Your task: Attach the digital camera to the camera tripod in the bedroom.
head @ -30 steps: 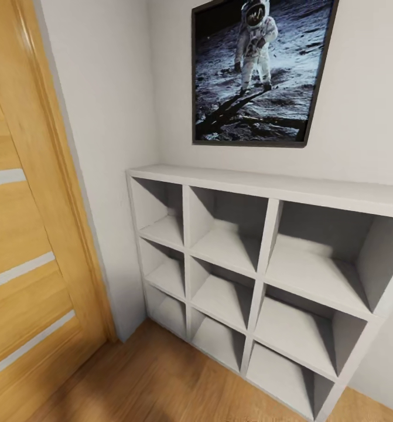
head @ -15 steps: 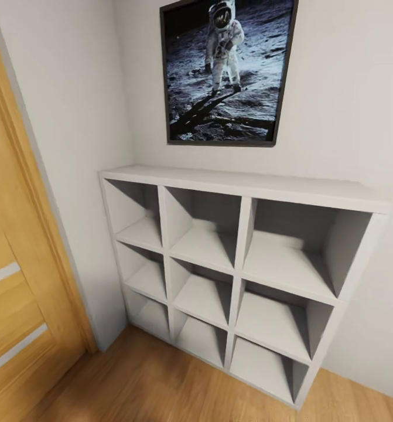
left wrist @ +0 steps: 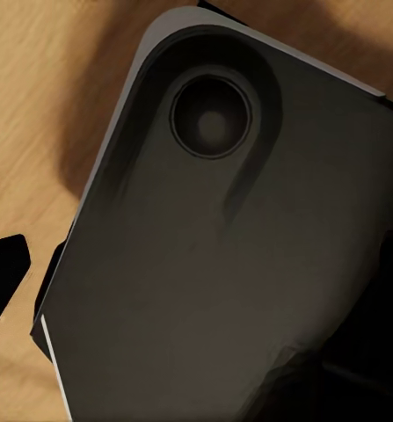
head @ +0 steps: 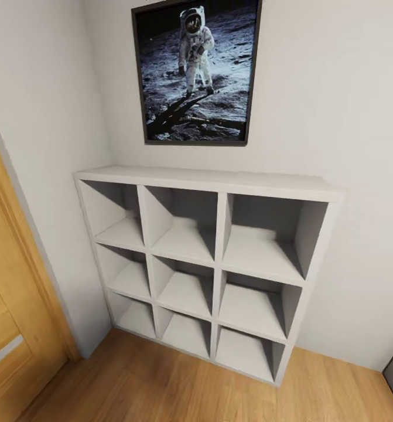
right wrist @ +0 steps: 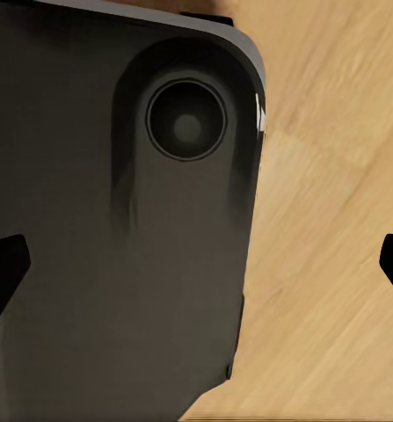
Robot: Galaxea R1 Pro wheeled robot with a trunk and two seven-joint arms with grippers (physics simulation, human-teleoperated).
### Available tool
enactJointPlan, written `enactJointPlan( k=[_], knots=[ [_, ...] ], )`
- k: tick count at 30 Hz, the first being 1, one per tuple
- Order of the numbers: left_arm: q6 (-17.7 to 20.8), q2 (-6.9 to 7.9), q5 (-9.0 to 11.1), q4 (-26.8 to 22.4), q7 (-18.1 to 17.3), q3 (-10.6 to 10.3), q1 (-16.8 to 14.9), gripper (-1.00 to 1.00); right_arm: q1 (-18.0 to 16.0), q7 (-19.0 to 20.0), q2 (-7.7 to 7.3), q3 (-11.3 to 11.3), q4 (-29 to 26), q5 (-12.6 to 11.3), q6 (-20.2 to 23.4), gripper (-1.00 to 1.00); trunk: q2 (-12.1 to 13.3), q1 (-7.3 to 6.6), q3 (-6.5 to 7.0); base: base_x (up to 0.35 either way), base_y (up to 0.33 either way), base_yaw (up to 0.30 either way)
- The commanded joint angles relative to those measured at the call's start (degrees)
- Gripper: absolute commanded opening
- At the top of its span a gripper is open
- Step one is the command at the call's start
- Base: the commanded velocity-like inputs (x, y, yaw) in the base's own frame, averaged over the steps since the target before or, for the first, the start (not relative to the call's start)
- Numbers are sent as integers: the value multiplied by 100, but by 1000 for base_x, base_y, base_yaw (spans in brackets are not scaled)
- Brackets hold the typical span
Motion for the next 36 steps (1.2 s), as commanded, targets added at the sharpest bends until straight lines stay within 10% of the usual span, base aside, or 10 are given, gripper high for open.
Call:
enactJointPlan(
  k=[1,36],
  knots=[
    [-7,0,20,-5,2,-1,2,100,0,-17,0,18,-3,32,-7,100,-3,-2,-4,-177,119,-242],
    [-2,0,20,-5,-5,-11,2,100,0,-17,0,18,-3,32,-7,100,-3,-2,-4,-16,11,-241]
  ],
)
